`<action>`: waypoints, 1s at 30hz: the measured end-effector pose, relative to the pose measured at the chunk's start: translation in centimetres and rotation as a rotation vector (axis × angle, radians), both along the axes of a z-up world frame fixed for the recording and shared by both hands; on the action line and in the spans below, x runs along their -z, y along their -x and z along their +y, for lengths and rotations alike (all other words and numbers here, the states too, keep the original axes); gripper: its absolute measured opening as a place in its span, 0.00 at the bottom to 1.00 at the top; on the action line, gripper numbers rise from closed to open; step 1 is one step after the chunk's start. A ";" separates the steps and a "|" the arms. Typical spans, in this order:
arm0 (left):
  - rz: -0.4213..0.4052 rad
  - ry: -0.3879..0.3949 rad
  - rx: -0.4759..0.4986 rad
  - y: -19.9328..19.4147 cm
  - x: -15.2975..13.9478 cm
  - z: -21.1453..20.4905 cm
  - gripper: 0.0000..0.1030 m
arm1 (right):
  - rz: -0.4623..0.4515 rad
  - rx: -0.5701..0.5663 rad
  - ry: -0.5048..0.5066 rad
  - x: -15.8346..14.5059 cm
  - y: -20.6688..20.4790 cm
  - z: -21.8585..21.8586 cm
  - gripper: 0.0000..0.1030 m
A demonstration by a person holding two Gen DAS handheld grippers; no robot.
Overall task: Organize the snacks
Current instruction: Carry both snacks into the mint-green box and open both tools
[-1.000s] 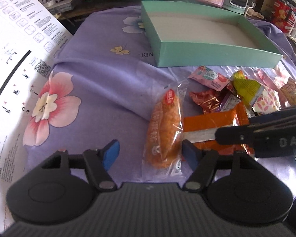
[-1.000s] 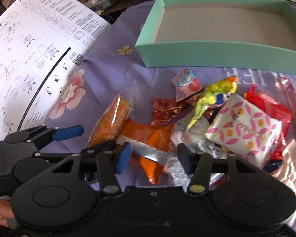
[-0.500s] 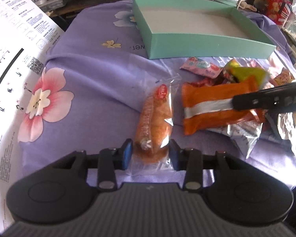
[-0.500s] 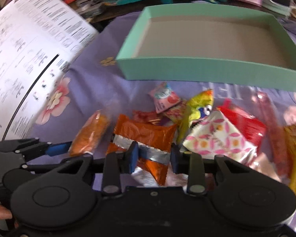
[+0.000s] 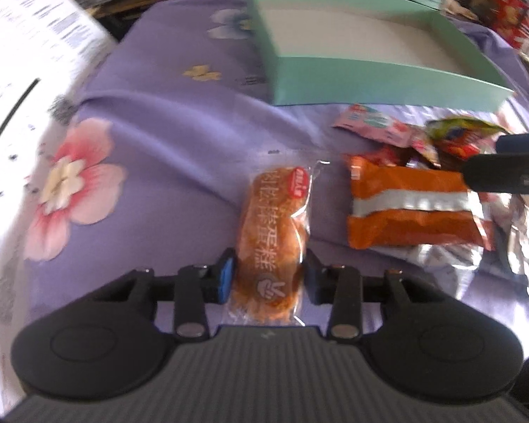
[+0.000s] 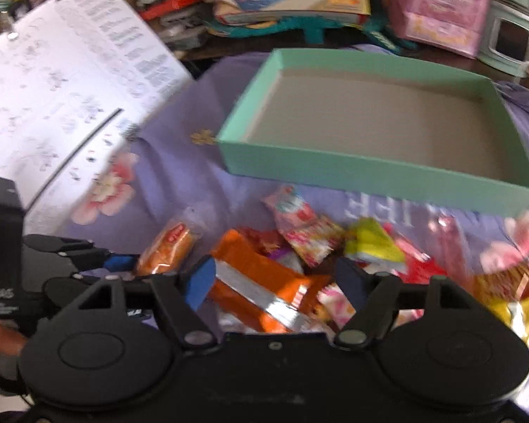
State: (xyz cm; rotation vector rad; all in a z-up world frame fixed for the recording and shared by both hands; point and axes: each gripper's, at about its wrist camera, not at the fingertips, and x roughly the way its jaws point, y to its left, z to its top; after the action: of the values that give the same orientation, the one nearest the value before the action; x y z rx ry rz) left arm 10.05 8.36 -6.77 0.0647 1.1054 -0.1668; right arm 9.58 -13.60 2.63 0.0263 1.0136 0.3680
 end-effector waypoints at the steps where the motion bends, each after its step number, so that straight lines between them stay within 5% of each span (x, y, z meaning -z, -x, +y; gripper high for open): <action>1: 0.006 0.000 -0.020 0.0 -0.1 0.5 0.37 | -0.002 -0.028 -0.001 0.0 -0.2 0.4 0.73; 7: 0.041 0.026 -0.066 0.4 0.1 2.1 0.38 | 0.052 -0.230 0.054 2.6 -2.2 3.8 0.73; 14: 0.038 0.020 -0.084 0.0 0.4 1.9 0.43 | 0.086 -0.318 0.138 4.6 -2.5 5.0 0.72; 16: 0.035 0.013 -0.081 -0.3 0.5 1.6 0.46 | 0.065 -0.319 0.164 4.9 -1.9 5.1 0.60; 18: 0.027 -0.007 -0.078 -0.5 0.5 1.2 0.42 | 0.059 -0.296 0.153 4.9 -2.0 4.6 0.58; 30: -0.038 0.021 -0.092 -0.8 -3.1 0.3 0.37 | 0.023 -0.160 -0.018 0.8 -2.4 0.9 0.55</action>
State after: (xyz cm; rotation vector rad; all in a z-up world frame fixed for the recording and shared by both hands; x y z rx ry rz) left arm 10.80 8.68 -3.67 -0.0013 1.0663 -0.0946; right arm 11.94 -12.71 1.86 -0.0350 1.0384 0.5235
